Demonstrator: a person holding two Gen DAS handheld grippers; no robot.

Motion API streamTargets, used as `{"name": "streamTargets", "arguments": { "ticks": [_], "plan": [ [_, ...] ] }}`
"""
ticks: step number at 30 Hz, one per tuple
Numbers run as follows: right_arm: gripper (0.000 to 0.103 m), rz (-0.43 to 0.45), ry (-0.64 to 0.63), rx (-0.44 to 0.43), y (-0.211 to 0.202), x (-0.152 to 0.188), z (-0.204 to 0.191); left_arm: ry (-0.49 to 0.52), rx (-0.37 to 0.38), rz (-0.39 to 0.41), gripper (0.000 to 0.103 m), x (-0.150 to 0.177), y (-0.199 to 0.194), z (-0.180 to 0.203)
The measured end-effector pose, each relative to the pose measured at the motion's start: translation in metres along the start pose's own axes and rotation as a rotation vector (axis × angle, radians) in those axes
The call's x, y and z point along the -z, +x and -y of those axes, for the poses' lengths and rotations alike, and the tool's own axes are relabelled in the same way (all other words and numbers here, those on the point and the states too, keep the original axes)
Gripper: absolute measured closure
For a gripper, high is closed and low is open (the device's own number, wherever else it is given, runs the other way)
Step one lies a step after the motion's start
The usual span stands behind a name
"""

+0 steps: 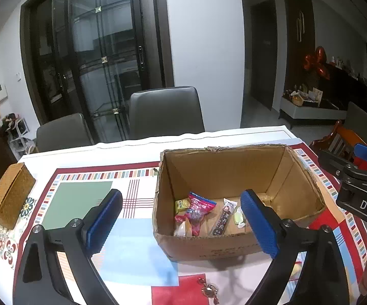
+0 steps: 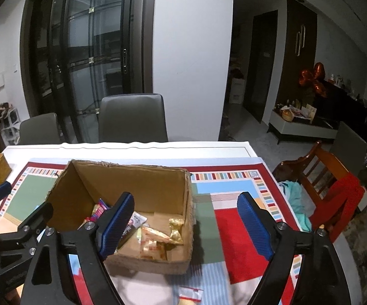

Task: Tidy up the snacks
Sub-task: 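Withdraw both open tools from the box toward the last two snacks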

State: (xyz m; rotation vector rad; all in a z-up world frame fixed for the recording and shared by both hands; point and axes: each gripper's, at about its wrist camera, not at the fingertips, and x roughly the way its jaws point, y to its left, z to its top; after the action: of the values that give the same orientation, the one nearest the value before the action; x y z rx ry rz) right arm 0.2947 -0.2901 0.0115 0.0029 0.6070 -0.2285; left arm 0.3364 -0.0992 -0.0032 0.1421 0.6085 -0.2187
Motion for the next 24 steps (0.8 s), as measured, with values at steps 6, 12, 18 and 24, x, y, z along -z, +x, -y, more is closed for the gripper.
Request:
{"name": "streamTargets", "arguments": {
  "ticks": [6, 12, 18, 24],
  "plan": [
    [0.019, 0.012, 0.007, 0.012, -0.01, 0.007, 0.0, -0.013, 0.0, -0.007, 0.008, 0.008, -0.005, 0.001],
    [0.019, 0.011, 0.027, 0.022, -0.016, 0.018, 0.006, -0.018, -0.001, -0.009, 0.008, 0.017, -0.011, 0.003],
    [0.019, 0.003, 0.042, 0.03, -0.019, 0.029, 0.011, -0.035, -0.014, 0.001, 0.008, 0.027, -0.018, 0.004],
    [0.019, 0.008, 0.055, 0.041, -0.022, 0.038, 0.016, -0.035, -0.02, -0.01, 0.008, 0.04, -0.021, 0.008]
  ]
}}
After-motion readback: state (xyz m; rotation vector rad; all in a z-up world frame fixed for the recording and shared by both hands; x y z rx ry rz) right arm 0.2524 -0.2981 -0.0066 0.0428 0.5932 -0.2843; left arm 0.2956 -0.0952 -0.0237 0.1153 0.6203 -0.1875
